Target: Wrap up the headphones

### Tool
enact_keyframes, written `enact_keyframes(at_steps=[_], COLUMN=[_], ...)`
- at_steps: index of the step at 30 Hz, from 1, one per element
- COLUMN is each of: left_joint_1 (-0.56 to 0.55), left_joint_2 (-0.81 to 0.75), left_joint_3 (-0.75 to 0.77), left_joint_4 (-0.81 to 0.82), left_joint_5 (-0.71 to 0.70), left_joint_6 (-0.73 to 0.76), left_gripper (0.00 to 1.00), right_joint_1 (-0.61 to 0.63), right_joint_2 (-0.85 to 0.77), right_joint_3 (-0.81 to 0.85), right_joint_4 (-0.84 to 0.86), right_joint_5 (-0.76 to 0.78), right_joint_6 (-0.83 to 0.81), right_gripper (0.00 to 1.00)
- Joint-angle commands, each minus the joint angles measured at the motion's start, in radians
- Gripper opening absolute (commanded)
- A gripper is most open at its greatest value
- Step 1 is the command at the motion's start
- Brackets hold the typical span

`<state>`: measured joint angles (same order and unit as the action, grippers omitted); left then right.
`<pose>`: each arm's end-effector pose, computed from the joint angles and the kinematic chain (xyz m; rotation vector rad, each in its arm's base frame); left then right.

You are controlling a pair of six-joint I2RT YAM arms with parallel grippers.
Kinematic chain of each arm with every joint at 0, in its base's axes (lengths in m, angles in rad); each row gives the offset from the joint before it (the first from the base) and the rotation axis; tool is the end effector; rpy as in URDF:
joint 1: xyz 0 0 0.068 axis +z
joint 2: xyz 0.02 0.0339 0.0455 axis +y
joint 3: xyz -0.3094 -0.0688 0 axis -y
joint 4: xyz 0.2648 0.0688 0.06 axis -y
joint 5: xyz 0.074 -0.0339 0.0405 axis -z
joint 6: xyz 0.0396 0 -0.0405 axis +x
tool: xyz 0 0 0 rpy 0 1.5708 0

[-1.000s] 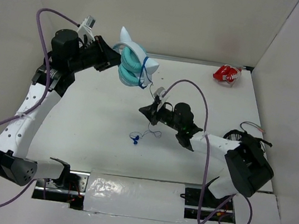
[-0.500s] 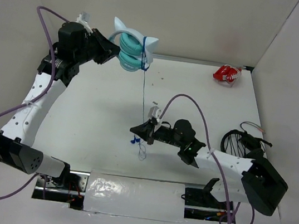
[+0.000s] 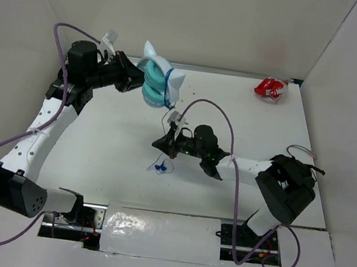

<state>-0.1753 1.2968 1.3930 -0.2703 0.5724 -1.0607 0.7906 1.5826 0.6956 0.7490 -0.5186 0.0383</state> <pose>0.2914 -0.0734 0.4779 -0.3854 1.8962 -1.3642 0.2286 0.2589 0.2406 -1.0249 1.4881 1.0448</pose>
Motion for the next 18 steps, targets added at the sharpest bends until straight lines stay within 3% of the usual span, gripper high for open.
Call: enact_keyframes(at_steps=[1,5,6,8,13,18], left_joint_1=[-0.003,-0.02,-0.03,-0.044,-0.056,-0.009], left_joint_2=[-0.077,-0.114,-0.123,-0.128,-0.125,-0.102], left_joint_3=[-0.04,-0.178,-0.213,-0.284,-0.28,-0.212], left_joint_4=[0.17,0.261,0.345,0.367,0.275,0.244], left_joint_5=[0.282,0.464,0.569,0.616,0.275,0.201], left_joint_6=[0.06,0.122,0.125,0.143,0.101,0.056], left_gripper=[0.0,0.0,0.0,0.0,0.0,0.0], right_joint_1=[-0.076,-0.194,-0.209,-0.246,-0.255,-0.203], right_joint_2=[0.017,0.037,0.037,0.024,-0.022,-0.043], right_joint_3=[0.059,0.134,0.145,0.154,0.159,0.053], right_joint_4=[0.059,-0.049,-0.059,-0.089,-0.198,-0.119], right_joint_5=[-0.053,-0.11,-0.116,-0.121,-0.136,-0.106], right_joint_6=[0.04,0.048,0.048,0.031,0.015,0.06], right_gripper=[0.0,0.0,0.0,0.0,0.0,0.0])
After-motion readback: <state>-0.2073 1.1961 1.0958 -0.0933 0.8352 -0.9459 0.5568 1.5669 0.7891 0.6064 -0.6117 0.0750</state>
